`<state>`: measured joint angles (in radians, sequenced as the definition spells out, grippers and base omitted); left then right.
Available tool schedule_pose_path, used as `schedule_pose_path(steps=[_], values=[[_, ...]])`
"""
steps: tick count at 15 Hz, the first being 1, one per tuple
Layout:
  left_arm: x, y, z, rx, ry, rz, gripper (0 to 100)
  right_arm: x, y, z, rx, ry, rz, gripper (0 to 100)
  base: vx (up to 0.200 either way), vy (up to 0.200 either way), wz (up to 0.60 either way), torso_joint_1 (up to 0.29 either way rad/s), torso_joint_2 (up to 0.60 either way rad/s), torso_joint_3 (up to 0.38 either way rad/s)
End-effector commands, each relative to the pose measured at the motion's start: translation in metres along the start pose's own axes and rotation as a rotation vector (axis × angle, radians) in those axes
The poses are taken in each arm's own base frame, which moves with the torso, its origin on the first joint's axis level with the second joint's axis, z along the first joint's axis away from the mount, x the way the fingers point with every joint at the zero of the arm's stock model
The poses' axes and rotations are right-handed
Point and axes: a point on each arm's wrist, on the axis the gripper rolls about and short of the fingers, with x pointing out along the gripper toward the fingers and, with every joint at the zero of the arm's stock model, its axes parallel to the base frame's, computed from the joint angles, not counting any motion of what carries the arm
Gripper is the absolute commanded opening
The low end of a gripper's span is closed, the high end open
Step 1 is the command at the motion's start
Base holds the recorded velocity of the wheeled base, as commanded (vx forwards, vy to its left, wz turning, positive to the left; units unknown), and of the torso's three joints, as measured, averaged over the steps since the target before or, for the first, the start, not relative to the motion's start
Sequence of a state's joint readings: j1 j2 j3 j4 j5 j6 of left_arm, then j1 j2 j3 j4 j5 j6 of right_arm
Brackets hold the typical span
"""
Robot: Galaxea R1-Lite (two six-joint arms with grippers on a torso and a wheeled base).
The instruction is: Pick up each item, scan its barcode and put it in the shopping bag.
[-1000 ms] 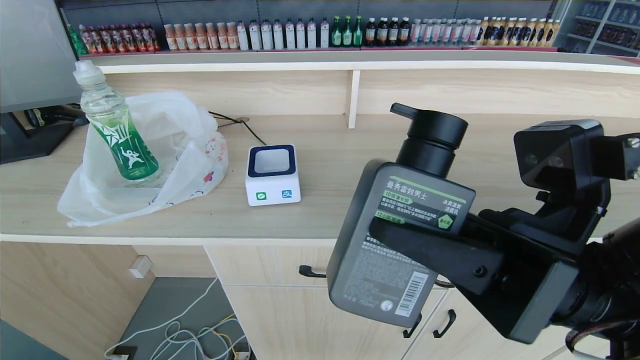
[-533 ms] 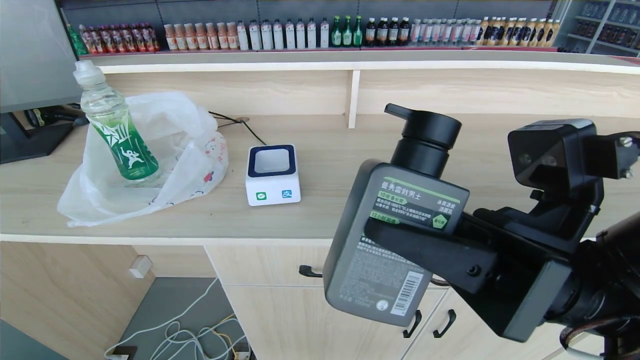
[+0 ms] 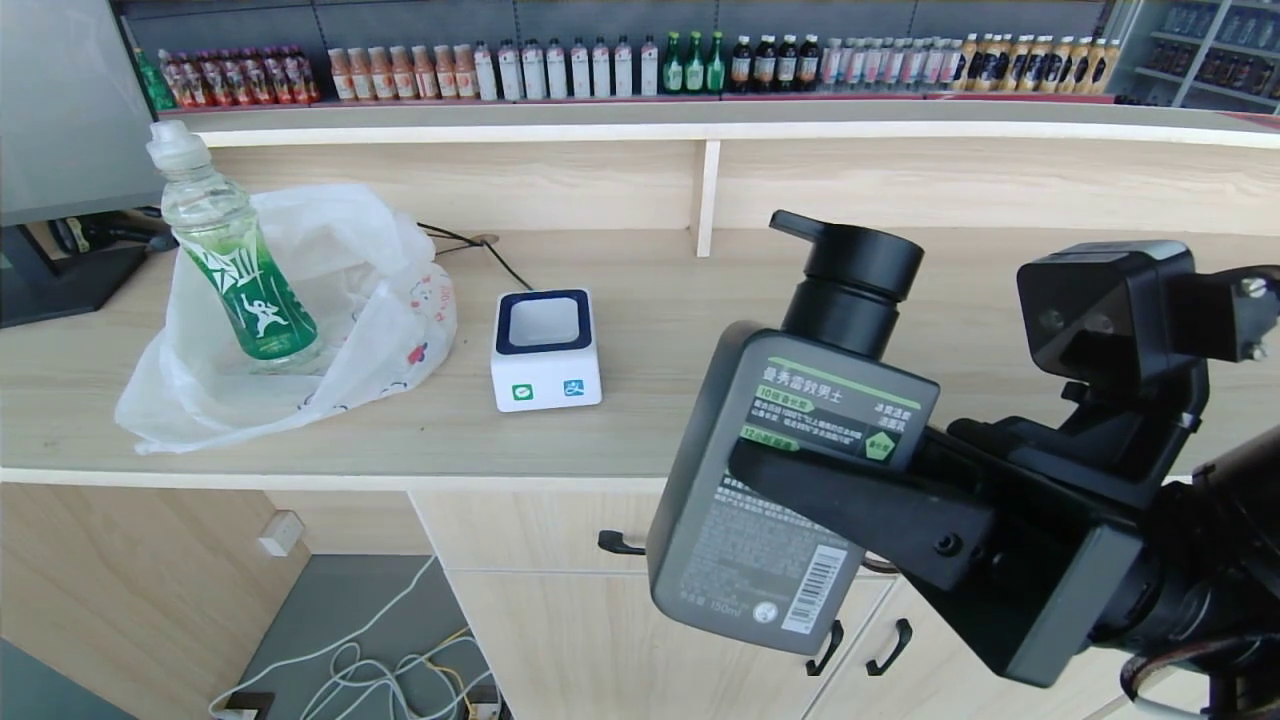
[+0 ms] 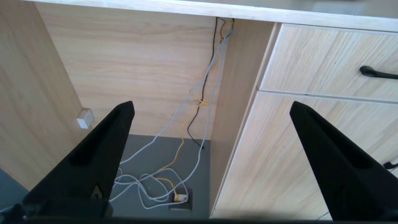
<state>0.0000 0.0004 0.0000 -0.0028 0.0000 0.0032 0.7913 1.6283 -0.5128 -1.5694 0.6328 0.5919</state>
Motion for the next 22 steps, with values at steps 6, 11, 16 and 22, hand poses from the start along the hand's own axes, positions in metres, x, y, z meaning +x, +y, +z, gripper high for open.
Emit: schedule_pose_path(steps=[6, 11, 16, 22], values=[[0.000, 0.000, 0.000, 0.000, -0.001, 0.000, 100, -0.005, 0.003, -0.003, -0.069, 0.010, -0.007, 0, 0.000, 0.000, 0.00, 0.000, 0.00, 0.000], [0.000, 0.000, 0.000, 0.000, -0.001, 0.000, 100, -0.020, 0.003, -0.016, -0.202, 0.054, -0.061, 0, 0.000, 0.000, 0.00, 0.000, 0.00, 0.000], [0.000, 0.000, 0.000, 0.000, -0.001, 0.000, 100, -0.036, 0.005, -0.026, -0.356, 0.053, -0.244, 0, 0.000, 0.000, 0.00, 0.000, 0.00, 0.000], [0.000, 0.000, 0.000, 0.001, -0.001, 0.000, 100, -0.058, -0.001, -0.023, -0.508, -0.041, -0.778, 0, 0.000, 0.000, 0.00, 0.000, 0.00, 0.000]])
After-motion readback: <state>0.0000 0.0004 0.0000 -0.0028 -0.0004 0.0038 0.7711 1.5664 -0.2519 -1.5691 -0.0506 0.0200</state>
